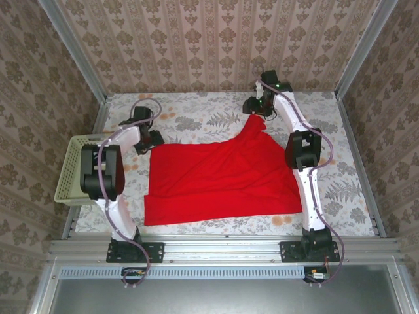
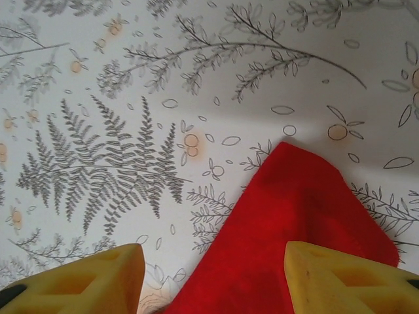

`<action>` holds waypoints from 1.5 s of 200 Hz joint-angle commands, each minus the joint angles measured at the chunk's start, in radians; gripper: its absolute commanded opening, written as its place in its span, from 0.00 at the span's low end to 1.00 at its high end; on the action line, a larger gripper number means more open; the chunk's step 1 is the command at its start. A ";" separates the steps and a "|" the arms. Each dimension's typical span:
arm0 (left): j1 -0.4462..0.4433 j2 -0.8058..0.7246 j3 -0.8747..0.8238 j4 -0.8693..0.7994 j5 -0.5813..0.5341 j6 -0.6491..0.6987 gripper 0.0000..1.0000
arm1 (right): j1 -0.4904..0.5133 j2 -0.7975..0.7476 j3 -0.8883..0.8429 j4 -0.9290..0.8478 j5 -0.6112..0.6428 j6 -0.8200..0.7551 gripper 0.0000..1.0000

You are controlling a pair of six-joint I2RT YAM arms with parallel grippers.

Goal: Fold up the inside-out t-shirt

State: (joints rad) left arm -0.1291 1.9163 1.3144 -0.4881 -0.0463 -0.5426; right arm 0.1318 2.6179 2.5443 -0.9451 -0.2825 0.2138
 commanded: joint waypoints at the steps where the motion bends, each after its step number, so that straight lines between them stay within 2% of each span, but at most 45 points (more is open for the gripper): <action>1: 0.006 0.062 0.055 -0.001 0.018 0.040 0.62 | 0.001 0.024 0.027 -0.029 -0.028 0.006 0.56; 30: 0.006 0.121 0.085 0.006 0.028 0.047 0.49 | 0.006 0.033 0.024 -0.035 -0.039 -0.003 0.46; 54: 0.006 0.145 0.095 0.015 0.034 0.050 0.38 | 0.006 0.039 0.021 -0.040 -0.037 -0.004 0.33; 104: 0.009 0.117 0.087 0.027 0.036 0.048 0.08 | 0.008 0.014 0.024 -0.026 -0.013 -0.016 0.05; 119: 0.015 0.089 0.066 0.042 0.044 0.044 0.02 | 0.007 -0.002 0.026 -0.016 0.012 -0.023 0.00; 157: 0.031 -0.018 0.004 0.065 0.045 0.035 0.00 | 0.003 -0.053 0.032 -0.008 0.064 -0.037 0.00; 195: 0.051 -0.081 -0.039 0.074 0.056 0.030 0.00 | -0.008 -0.084 0.021 -0.006 0.040 -0.034 0.00; 228: 0.074 -0.114 -0.072 0.091 0.083 0.027 0.00 | -0.014 -0.158 -0.087 0.057 0.039 -0.023 0.00; 232: 0.075 -0.114 -0.071 0.089 0.084 0.029 0.00 | -0.018 -0.161 -0.096 0.061 0.037 -0.017 0.05; 243: 0.077 -0.112 -0.073 0.091 0.087 0.031 0.00 | -0.025 -0.156 -0.093 0.053 0.034 -0.002 0.29; 255: 0.077 -0.109 -0.074 0.093 0.092 0.032 0.00 | -0.029 -0.137 -0.080 0.041 0.020 -0.004 0.39; 274: 0.077 -0.102 -0.076 0.101 0.104 0.028 0.00 | -0.029 -0.099 -0.058 0.016 0.013 -0.008 0.45; 300: 0.076 -0.100 -0.076 0.106 0.108 0.024 0.00 | -0.028 -0.060 -0.054 0.008 0.014 -0.007 0.46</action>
State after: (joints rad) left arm -0.0582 1.8240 1.2499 -0.3965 0.0429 -0.5011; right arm 0.1070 2.5095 2.4676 -0.9077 -0.2596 0.1982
